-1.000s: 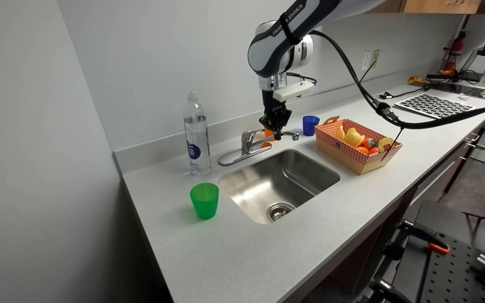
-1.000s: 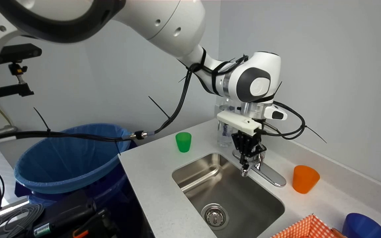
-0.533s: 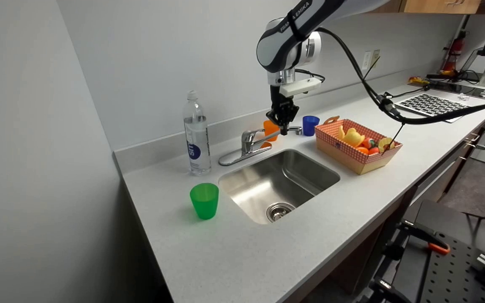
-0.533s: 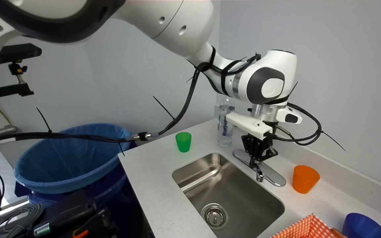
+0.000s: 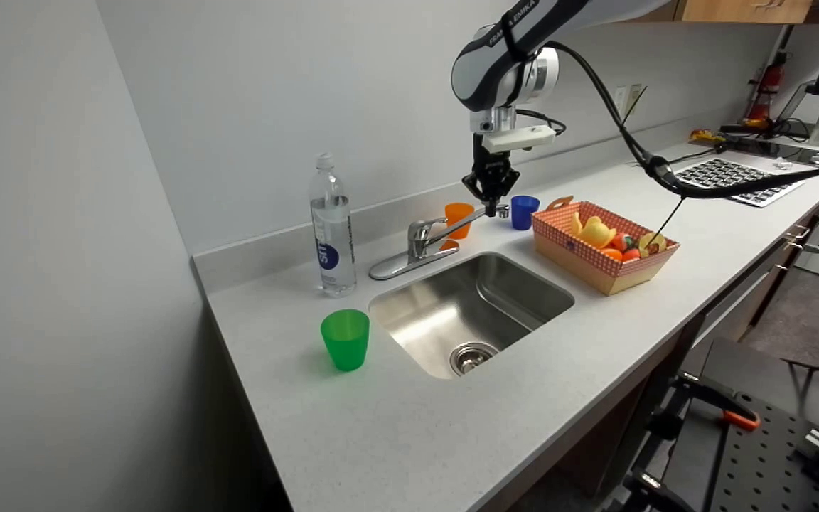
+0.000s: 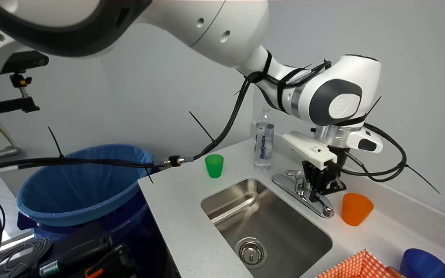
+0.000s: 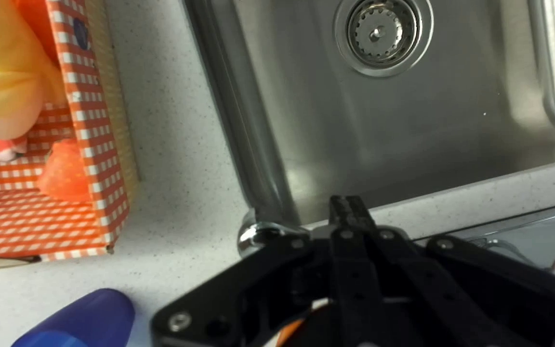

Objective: Move the faucet spout to the right

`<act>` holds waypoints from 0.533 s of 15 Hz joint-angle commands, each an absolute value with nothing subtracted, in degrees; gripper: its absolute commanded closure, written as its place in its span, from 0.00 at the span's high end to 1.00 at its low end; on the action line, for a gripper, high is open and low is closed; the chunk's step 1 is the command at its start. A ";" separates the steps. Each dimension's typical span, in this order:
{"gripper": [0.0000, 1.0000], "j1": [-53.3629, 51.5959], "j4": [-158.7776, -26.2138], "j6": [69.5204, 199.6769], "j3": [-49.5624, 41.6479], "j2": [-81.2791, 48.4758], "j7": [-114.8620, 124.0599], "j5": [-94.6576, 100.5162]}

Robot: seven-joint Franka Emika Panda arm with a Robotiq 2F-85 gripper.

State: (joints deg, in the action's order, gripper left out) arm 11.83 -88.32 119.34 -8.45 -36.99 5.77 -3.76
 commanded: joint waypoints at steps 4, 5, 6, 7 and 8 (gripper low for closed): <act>0.00 13.93 -82.31 117.34 -9.78 -39.76 8.60 -4.44; 0.00 13.96 -82.24 117.41 -9.59 -39.39 8.48 -4.57; 0.00 13.89 -82.31 117.37 -9.24 -38.60 8.03 -4.73; 0.00 13.84 -82.24 117.34 -8.93 -38.00 7.75 -4.98; 0.00 13.78 -82.06 117.35 -8.61 -37.41 7.49 -5.26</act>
